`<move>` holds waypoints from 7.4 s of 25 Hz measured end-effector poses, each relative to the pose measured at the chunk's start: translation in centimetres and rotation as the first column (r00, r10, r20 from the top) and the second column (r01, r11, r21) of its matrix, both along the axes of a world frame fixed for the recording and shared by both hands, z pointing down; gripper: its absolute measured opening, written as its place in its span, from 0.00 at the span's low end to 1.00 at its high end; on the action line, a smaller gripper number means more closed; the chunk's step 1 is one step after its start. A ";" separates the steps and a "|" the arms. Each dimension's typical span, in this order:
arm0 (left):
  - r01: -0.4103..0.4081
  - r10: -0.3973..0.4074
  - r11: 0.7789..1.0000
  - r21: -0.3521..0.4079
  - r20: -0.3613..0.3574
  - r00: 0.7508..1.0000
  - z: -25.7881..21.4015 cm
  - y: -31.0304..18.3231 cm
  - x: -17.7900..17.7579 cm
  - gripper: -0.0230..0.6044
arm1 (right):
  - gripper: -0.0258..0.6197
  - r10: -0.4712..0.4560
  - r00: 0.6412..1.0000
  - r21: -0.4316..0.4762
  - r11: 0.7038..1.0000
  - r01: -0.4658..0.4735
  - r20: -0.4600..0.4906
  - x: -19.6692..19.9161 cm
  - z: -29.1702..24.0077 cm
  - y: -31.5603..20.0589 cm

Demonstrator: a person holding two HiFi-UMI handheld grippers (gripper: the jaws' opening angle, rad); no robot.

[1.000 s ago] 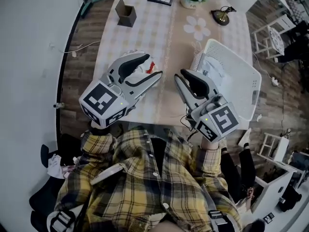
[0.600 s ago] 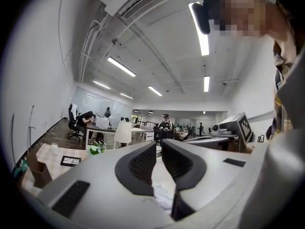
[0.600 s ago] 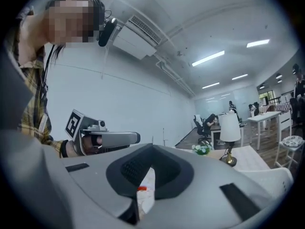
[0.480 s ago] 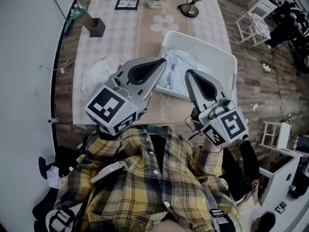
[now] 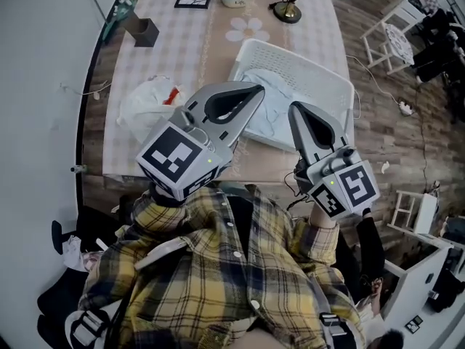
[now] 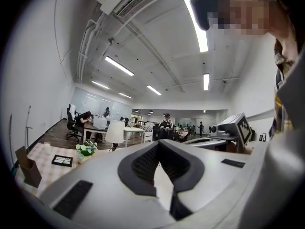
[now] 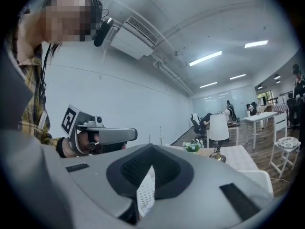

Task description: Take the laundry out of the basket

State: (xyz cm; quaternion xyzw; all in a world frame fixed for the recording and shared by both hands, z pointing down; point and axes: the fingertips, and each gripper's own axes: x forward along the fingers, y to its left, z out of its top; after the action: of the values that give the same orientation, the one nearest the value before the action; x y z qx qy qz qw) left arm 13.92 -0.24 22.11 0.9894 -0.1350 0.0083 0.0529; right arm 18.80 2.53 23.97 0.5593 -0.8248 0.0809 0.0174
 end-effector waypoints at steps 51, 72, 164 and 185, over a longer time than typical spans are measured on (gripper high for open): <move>0.041 -0.044 0.999 0.029 0.119 0.992 2.1 0.1 0.5 0.07 | 0.03 0.012 1.000 0.016 1.000 -0.012 -0.009 0.9 0.1 0.3; -0.196 0.092 0.970 0.144 0.526 0.845 9.3 -3.9 8.1 0.27 | 0.35 -0.207 0.922 -0.247 0.960 0.129 -0.326 7.0 7.8 -4.3; -0.445 0.135 0.890 0.098 0.876 0.464 15.7 -0.5 8.7 0.19 | 0.18 -0.456 0.514 -0.488 0.869 0.081 -0.727 9.3 13.2 -6.9; -0.210 -0.002 0.950 0.231 0.677 0.736 3.4 -6.0 -6.3 0.19 | 0.18 -0.165 0.712 -0.169 0.983 0.065 -0.682 -5.0 -0.6 -9.4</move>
State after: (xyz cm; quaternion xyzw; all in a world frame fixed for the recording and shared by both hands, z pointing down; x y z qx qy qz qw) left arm 7.65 -6.24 25.55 0.9226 -0.0884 0.3458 -0.1465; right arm 13.81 -6.87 23.39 0.4939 -0.7842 -0.0808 0.3669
